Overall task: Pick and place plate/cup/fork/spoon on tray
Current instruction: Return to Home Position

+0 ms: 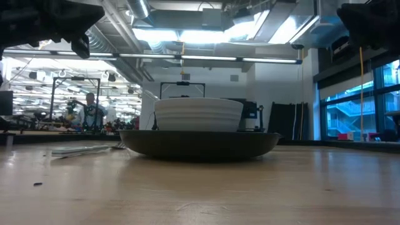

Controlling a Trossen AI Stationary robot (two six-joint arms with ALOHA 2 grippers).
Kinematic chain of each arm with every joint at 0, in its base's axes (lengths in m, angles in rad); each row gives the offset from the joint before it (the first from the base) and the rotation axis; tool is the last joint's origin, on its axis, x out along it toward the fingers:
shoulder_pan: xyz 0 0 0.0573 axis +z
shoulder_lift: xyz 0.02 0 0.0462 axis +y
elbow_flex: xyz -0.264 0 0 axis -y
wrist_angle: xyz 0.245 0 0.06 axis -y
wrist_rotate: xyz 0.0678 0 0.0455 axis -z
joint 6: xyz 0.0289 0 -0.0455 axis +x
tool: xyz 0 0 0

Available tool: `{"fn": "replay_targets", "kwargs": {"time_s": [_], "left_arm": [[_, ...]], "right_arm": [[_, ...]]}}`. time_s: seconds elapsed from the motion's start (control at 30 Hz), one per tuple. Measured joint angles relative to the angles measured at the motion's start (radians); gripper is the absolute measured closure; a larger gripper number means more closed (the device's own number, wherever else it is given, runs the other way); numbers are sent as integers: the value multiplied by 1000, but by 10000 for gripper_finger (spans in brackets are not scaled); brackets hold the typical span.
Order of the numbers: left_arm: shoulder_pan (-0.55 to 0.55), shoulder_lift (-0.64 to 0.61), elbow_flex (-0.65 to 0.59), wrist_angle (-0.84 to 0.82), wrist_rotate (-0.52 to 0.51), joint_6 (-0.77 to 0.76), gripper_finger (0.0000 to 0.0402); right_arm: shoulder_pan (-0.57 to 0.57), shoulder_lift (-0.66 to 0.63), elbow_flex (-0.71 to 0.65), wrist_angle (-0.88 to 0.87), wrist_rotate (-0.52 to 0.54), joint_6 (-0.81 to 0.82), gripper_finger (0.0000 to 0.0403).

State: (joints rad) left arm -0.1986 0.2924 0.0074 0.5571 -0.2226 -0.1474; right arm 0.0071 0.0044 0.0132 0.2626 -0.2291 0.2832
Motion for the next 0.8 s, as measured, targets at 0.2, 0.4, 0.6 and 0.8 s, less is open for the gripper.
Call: {"fn": "replay_targets", "kwargs": {"time_s": [0.2,0.4,0.6,0.8], "left_arm": [[0,-29,0,-23,0,0,388],[0,-153,0,-85,0,0,388],[0,-273,0,-97,0,0,388],[-3,-290,0,-75,0,0,388]], "right_arm": [[0,0,0,0,0,0,367],[0,-3,0,0,0,0,367],[0,-3,0,1,0,0,367],[0,-3,0,1,0,0,367]]}}
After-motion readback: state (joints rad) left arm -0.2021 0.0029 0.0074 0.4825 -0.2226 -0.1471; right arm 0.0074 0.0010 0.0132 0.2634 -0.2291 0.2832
